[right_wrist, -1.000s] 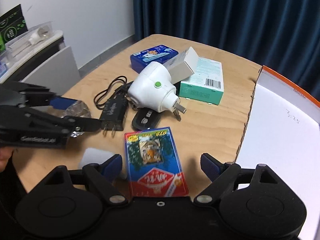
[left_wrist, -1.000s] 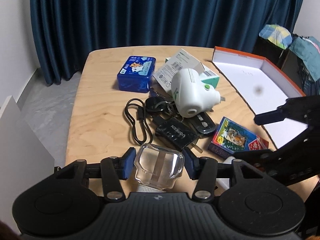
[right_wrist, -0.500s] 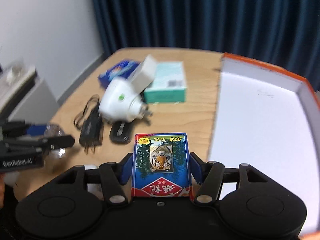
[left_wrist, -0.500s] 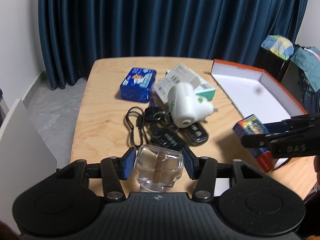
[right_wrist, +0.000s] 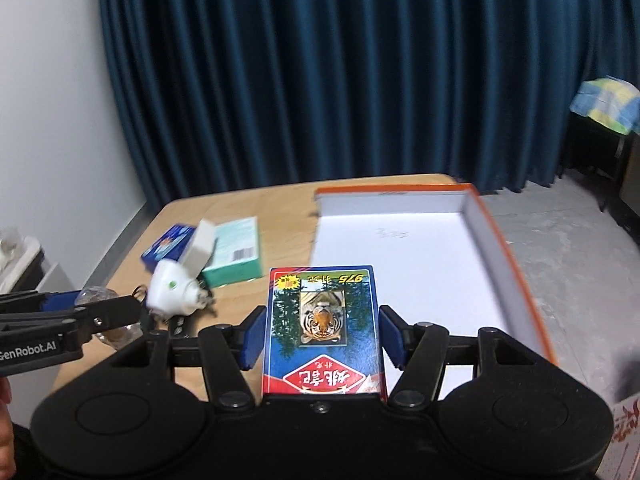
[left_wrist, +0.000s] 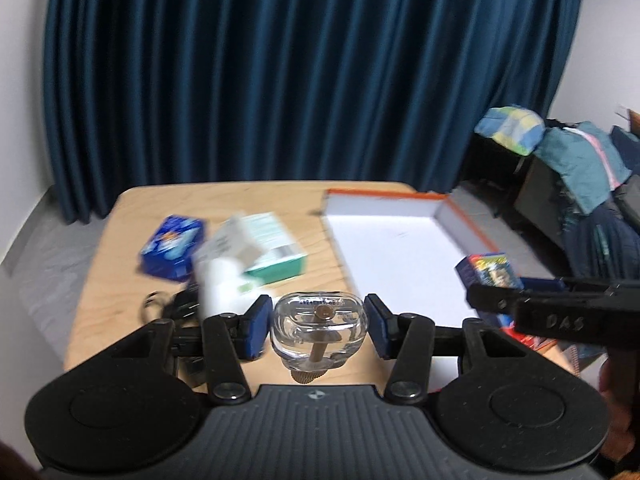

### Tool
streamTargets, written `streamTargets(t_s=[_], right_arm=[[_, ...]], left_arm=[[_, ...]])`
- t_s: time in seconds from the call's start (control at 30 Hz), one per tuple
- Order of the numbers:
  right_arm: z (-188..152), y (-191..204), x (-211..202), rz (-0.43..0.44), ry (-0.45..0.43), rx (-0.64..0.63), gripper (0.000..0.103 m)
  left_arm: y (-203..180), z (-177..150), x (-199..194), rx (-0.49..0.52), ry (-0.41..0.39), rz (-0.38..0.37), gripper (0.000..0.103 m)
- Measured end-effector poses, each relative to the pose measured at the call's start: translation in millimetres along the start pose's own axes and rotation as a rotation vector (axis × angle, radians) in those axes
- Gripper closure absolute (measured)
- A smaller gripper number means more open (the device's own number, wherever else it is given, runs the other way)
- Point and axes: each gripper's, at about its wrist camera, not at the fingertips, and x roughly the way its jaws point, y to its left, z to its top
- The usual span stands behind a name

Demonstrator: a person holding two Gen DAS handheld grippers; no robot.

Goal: Organize rigid objects
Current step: 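Lift the glass perfume bottle with the left tool while the right tool lifts the tiger card box, then carry the glass bottle and tiger card box over the white tray with both tools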

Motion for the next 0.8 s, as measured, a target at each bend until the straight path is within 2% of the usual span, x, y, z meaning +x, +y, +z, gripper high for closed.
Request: streamTargets(t_s=[0.13, 0.3, 0.57, 0.8], right_arm=[[-3, -21, -10, -0.059, -0.023, 0.029, 0.033], [-4, -43, -15, -0.098, -0.052, 0.055, 0.033], [-10, -67, -15, -0.082, -0.076, 0.075, 0.033], [-2, -75, -8, -0.068, -0.097, 0.03, 0.033]], left_arm=[[-30, 6, 10, 0.028, -0.002, -0.026, 0.052], [-50, 10, 26, 0.023, -0.008, -0.019, 0.052], [-70, 11, 36, 0.014, -0.008, 0.01, 0.052], [-78, 14, 42, 0.005, -0.013, 0.029, 0.052]])
